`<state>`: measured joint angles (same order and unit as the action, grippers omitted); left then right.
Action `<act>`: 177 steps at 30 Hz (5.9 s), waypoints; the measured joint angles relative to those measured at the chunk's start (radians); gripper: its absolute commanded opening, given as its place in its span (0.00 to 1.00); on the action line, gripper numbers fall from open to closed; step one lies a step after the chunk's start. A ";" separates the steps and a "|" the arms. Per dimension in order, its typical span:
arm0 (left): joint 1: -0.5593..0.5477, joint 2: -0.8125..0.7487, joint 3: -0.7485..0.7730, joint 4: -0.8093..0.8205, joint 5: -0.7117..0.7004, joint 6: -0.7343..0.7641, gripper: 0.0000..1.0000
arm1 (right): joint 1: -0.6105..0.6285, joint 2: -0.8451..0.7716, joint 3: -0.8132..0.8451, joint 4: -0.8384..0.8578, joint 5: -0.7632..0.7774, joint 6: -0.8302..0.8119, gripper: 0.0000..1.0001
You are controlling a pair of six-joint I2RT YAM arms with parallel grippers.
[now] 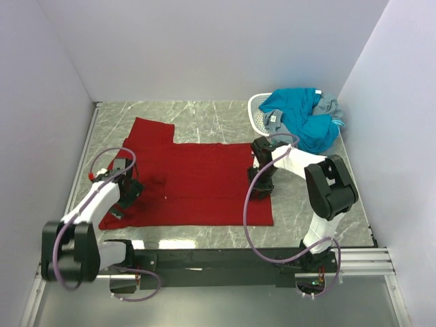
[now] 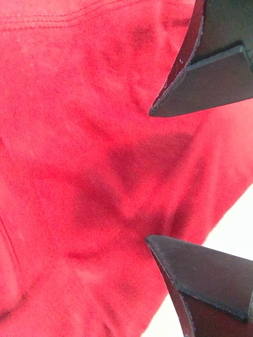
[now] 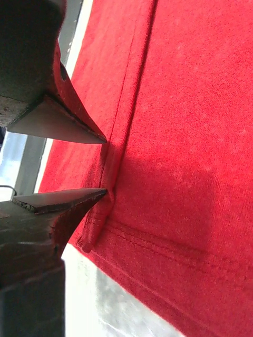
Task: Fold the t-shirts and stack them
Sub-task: Fold the tshirt
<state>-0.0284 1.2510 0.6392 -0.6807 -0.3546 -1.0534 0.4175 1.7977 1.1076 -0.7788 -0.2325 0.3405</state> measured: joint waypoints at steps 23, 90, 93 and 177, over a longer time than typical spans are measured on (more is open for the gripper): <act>0.001 0.211 0.175 0.272 0.214 0.125 0.99 | 0.012 -0.024 0.150 -0.049 0.052 -0.008 0.49; 0.022 0.472 0.849 0.210 0.234 0.407 0.99 | -0.135 0.212 0.396 0.201 0.306 -0.084 0.51; 0.022 0.520 0.886 0.204 0.229 0.407 0.99 | -0.145 0.223 0.397 0.222 0.294 -0.077 0.51; 0.102 1.151 1.386 0.137 0.108 0.468 0.68 | -0.158 0.160 0.441 0.146 0.162 -0.057 0.00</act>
<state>0.0738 2.4020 2.0254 -0.5434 -0.2462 -0.5858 0.2592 1.9579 1.5490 -0.6331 -0.0704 0.2836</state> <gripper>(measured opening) 0.687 0.007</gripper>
